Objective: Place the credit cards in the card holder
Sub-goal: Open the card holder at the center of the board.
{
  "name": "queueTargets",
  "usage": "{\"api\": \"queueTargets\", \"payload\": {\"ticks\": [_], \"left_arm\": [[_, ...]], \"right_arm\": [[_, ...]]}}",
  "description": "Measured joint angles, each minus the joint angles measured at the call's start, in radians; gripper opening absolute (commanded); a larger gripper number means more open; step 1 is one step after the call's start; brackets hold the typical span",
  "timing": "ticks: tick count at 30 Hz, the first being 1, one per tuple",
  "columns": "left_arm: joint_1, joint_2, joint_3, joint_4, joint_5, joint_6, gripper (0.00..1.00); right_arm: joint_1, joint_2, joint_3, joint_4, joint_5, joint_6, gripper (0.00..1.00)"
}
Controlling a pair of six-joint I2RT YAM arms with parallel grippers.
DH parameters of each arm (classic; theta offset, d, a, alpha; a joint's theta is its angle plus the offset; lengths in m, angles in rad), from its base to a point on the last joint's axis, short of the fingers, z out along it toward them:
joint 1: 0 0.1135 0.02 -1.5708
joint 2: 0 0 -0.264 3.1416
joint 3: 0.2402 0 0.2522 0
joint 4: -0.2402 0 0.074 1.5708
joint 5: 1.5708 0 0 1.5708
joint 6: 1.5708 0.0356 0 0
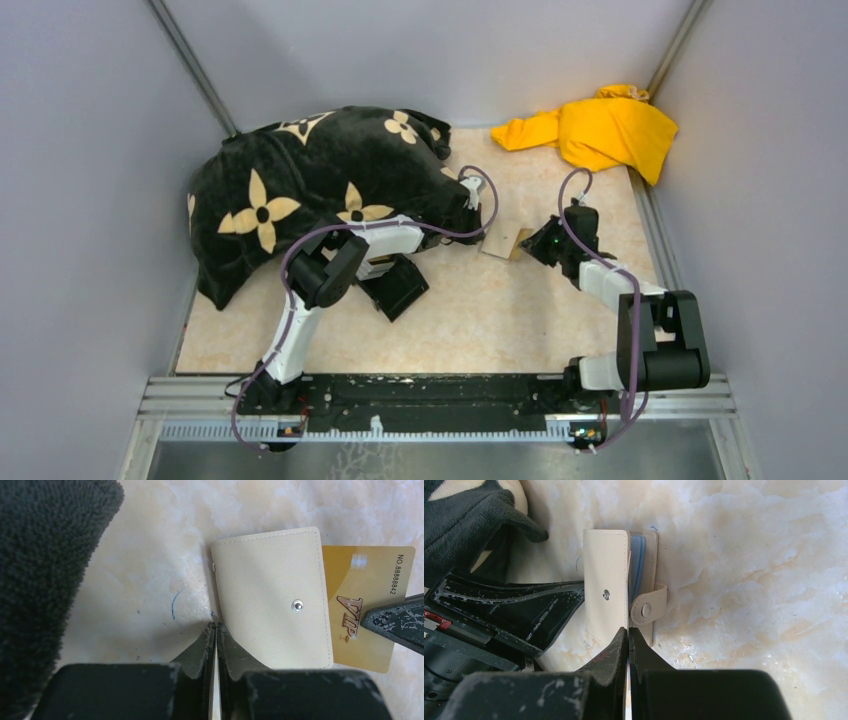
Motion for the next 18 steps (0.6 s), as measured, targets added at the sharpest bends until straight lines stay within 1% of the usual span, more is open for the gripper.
{"api": "queueTargets", "payload": {"ticks": [18], "left_arm": [[-0.003,0.004,0.001,0.01,0.0,0.0,0.1]], "right_arm": [[0.0,-0.013,0.0,-0.019,0.0,0.0,0.0]]}}
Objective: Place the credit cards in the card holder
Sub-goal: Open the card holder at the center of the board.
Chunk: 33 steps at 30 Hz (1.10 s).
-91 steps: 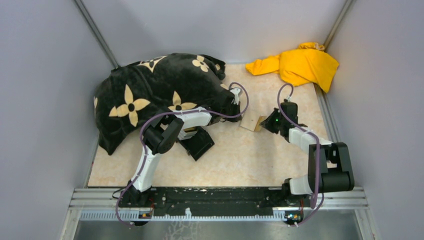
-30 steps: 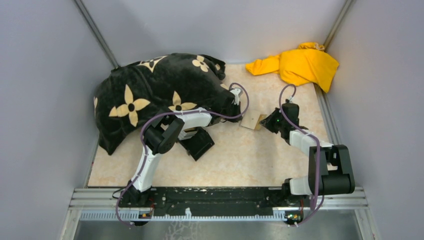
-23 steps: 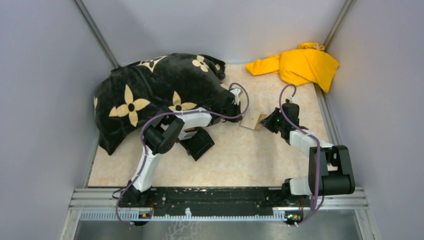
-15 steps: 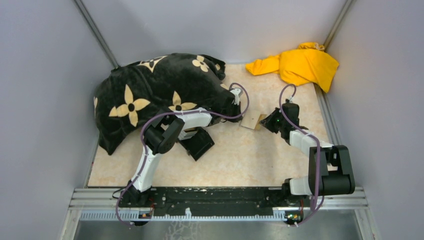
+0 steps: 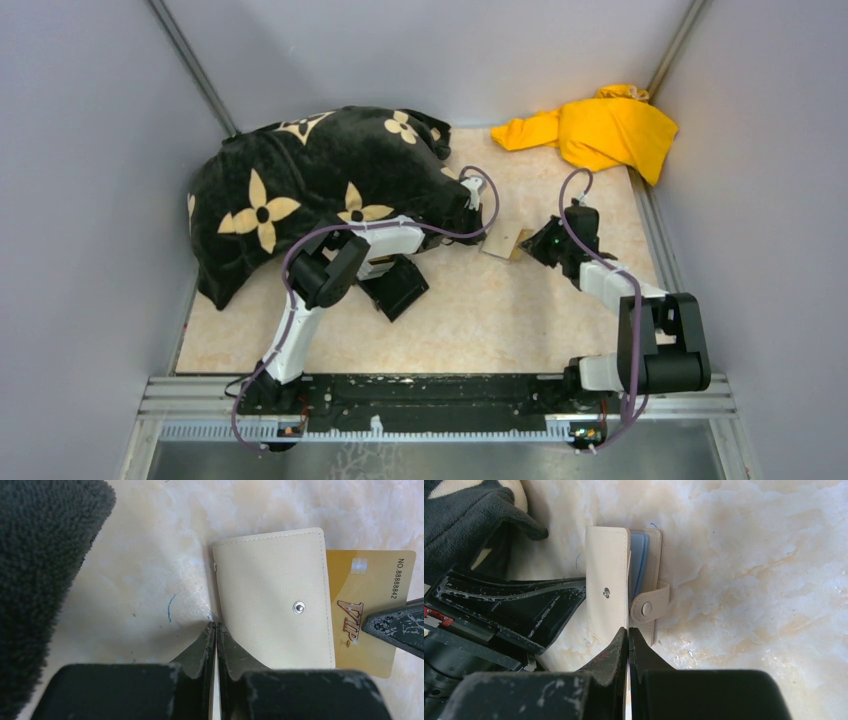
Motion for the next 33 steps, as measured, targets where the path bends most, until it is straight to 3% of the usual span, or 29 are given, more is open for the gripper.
{"api": "queueTargets", "payload": {"ticks": [33], "left_arm": [[-0.001,0.005,0.006,0.0,0.0,0.0,0.09]], "right_arm": [[-0.002,-0.005,0.047,-0.064,-0.003,-0.005,0.0]]}}
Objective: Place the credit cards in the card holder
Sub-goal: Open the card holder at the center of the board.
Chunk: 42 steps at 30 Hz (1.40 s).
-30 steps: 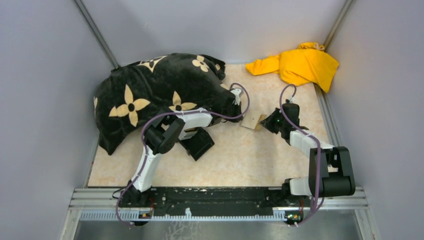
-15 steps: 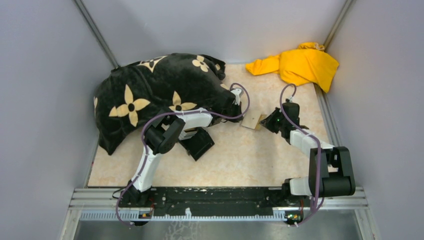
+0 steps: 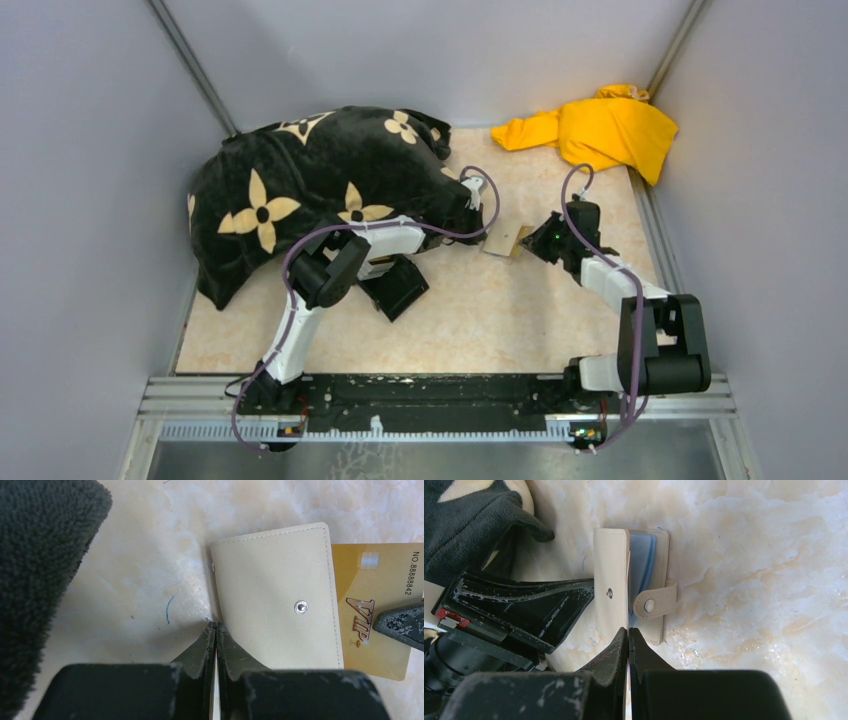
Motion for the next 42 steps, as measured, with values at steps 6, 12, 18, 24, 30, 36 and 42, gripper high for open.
{"api": "queueTargets", "payload": {"ticks": [6,12,18,24,30,36,42], "left_arm": [[0.0,0.0,0.0,0.0,0.0,0.0,0.09],[0.0,0.0,0.0,0.0,0.0,0.0,0.09],[0.0,0.005,0.006,0.0,0.003,0.0,0.09],[-0.001,0.006,0.009,0.0,0.003,0.0,0.09],[-0.001,0.006,0.009,0.0,0.003,0.0,0.08],[-0.001,0.006,0.009,0.0,0.003,0.0,0.08],[-0.001,0.006,0.009,0.0,0.004,0.0,0.08]], "right_arm": [[0.0,0.0,0.0,0.003,-0.001,0.0,0.0],[0.0,0.0,-0.001,0.016,-0.004,0.001,0.0],[-0.002,0.026,-0.002,0.017,-0.003,0.001,0.0],[-0.006,0.06,-0.01,0.018,-0.002,0.003,0.0],[-0.01,0.064,-0.01,0.014,0.001,0.004,0.0],[-0.012,0.064,-0.01,0.015,-0.001,0.013,0.0],[-0.026,0.064,-0.01,0.022,-0.03,0.035,0.0]]}}
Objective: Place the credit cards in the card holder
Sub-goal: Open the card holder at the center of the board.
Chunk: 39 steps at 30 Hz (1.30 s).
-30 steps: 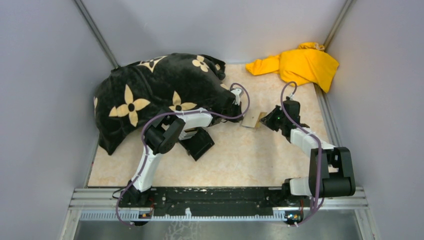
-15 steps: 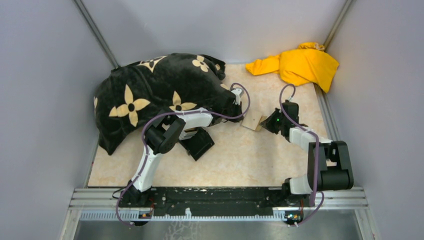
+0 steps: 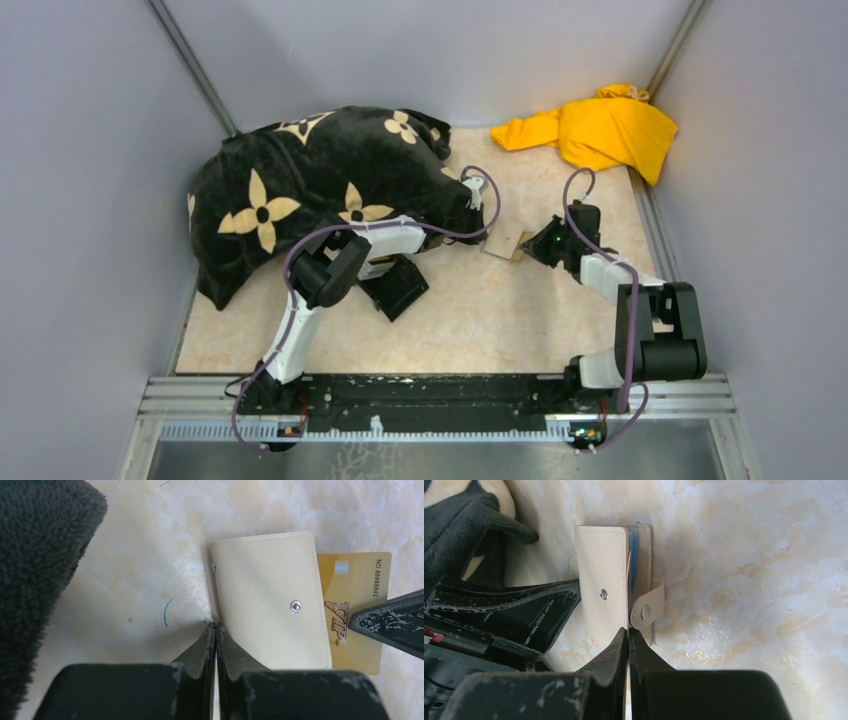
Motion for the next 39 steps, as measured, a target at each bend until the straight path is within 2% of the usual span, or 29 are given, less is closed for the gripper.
{"api": "queueTargets", "payload": {"ticks": [39], "left_arm": [[0.0,0.0,0.0,0.0,0.001,0.0,0.06]], "right_arm": [[-0.085,-0.007,0.0,-0.007,-0.171,0.055,0.0]]}}
